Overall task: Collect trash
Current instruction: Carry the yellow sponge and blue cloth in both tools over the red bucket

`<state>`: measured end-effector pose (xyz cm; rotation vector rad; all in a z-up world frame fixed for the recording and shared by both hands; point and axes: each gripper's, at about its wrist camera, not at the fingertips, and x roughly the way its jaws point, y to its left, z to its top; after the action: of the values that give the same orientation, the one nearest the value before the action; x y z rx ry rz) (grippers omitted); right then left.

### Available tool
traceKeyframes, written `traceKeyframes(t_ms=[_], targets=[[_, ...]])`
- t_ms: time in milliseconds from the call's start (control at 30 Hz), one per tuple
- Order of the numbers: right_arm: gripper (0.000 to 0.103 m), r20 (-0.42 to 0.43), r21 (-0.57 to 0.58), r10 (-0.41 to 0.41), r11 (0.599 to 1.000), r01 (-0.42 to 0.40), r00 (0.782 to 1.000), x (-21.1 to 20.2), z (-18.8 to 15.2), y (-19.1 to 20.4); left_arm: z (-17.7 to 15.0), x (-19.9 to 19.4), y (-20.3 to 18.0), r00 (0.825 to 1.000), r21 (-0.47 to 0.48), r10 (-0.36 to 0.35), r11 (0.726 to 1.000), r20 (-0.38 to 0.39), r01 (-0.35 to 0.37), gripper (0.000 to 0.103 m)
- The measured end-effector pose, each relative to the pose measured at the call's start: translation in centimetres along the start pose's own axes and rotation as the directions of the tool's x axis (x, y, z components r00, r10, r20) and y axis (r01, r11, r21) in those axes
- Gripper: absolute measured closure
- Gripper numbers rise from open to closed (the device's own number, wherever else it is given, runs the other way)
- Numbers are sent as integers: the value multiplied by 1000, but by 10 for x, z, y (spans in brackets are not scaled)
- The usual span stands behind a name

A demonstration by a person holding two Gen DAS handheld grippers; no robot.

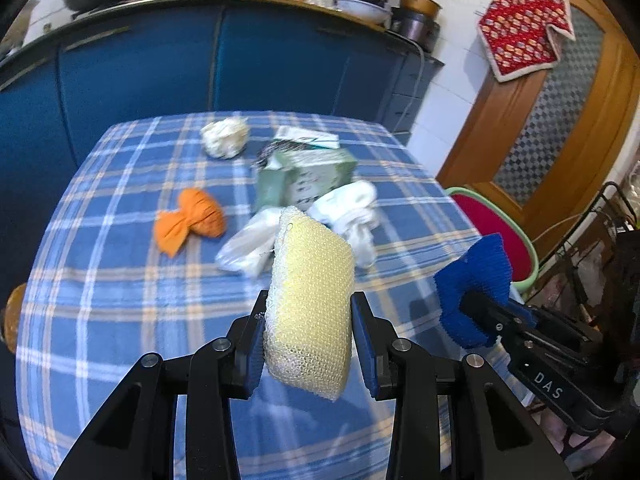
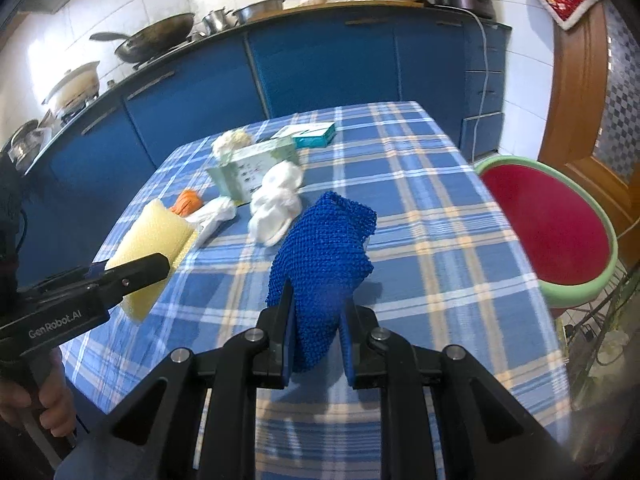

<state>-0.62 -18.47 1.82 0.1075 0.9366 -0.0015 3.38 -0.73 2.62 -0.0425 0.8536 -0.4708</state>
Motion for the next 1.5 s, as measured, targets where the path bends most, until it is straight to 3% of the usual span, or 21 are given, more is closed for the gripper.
traceKeyframes(t_ms=[433,833,1500], targets=[[82,50,105,-32,994,27,998,-15,6,-53,31,25,-65,998,91,-67,994,-12,67,63],[82,113,181,-122,978,101,986,-38,20,-111,48,54,-120,992,151,-119,981,-38,123,63],[82,128,293,-253,933,207,959,-46,26,-190,70,116,-213,984,292,-138,942,-113,165,63]])
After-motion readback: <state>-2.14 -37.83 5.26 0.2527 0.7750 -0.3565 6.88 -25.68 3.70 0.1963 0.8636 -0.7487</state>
